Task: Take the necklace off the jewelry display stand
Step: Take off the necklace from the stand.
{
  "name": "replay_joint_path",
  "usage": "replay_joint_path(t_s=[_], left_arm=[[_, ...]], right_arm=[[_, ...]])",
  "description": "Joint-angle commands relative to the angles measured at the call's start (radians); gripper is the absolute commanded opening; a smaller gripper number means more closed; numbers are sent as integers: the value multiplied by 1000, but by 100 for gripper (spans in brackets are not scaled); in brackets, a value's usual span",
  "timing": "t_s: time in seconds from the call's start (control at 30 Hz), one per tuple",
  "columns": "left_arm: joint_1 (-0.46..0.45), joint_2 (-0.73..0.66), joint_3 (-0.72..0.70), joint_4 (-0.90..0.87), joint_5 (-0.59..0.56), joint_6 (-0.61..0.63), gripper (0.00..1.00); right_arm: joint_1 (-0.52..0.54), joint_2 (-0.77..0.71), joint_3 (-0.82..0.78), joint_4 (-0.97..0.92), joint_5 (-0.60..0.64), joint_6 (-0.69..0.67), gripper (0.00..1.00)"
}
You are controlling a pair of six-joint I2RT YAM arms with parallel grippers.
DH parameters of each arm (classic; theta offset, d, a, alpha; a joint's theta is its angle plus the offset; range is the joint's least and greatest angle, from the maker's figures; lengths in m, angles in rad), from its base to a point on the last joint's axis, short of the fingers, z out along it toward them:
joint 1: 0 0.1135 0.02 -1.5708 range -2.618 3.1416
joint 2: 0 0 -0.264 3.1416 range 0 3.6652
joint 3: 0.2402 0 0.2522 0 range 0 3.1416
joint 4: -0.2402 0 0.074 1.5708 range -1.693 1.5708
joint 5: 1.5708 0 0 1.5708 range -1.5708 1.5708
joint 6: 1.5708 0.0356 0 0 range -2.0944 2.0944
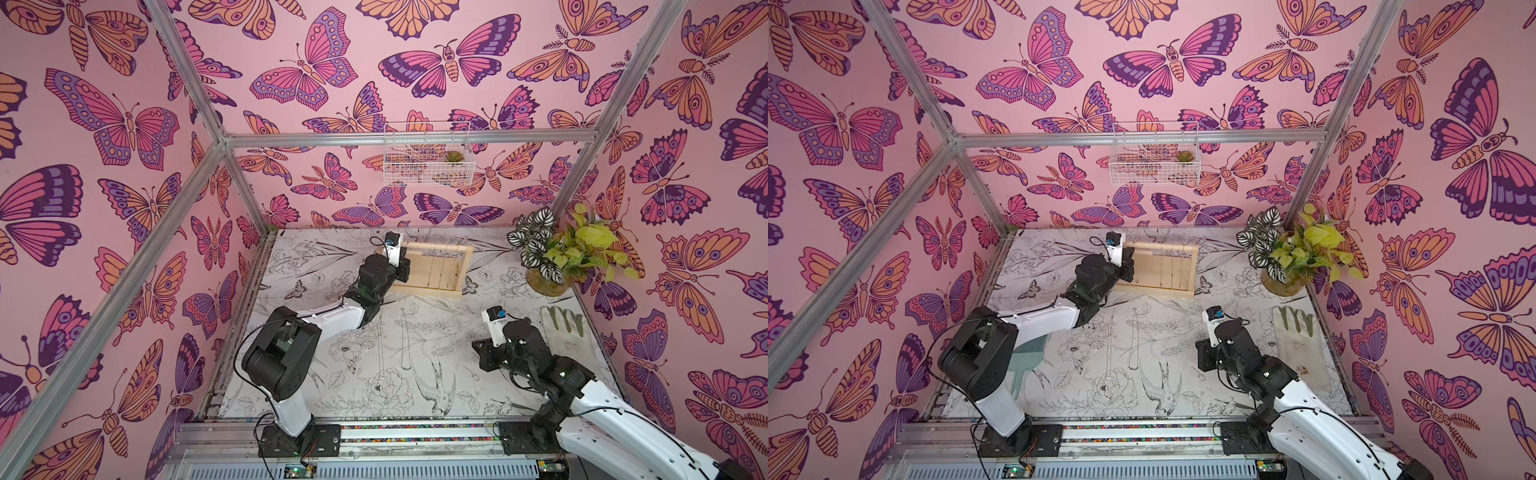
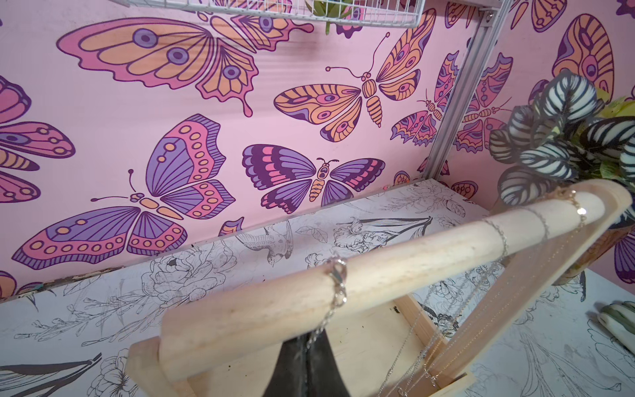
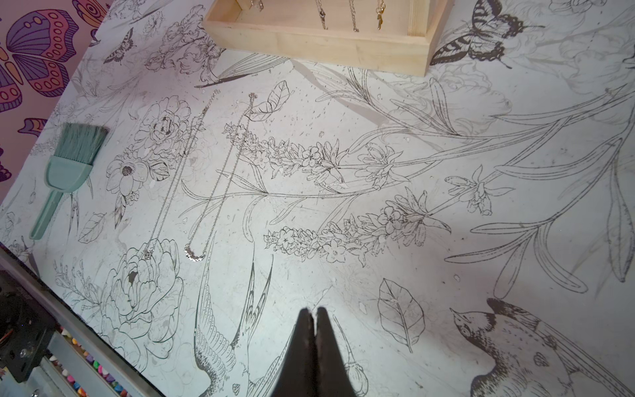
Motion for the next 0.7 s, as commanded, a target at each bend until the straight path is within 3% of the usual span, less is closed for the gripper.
replay_joint_path(t_s=[0.0, 0.67], left_arm=[[9, -35, -18, -5, -15, 17, 0], [34, -58, -32, -42, -26, 45, 1]], right_arm=[[-3, 2, 2, 14, -2, -6, 0], [-3, 1, 6, 10, 0, -10, 0]])
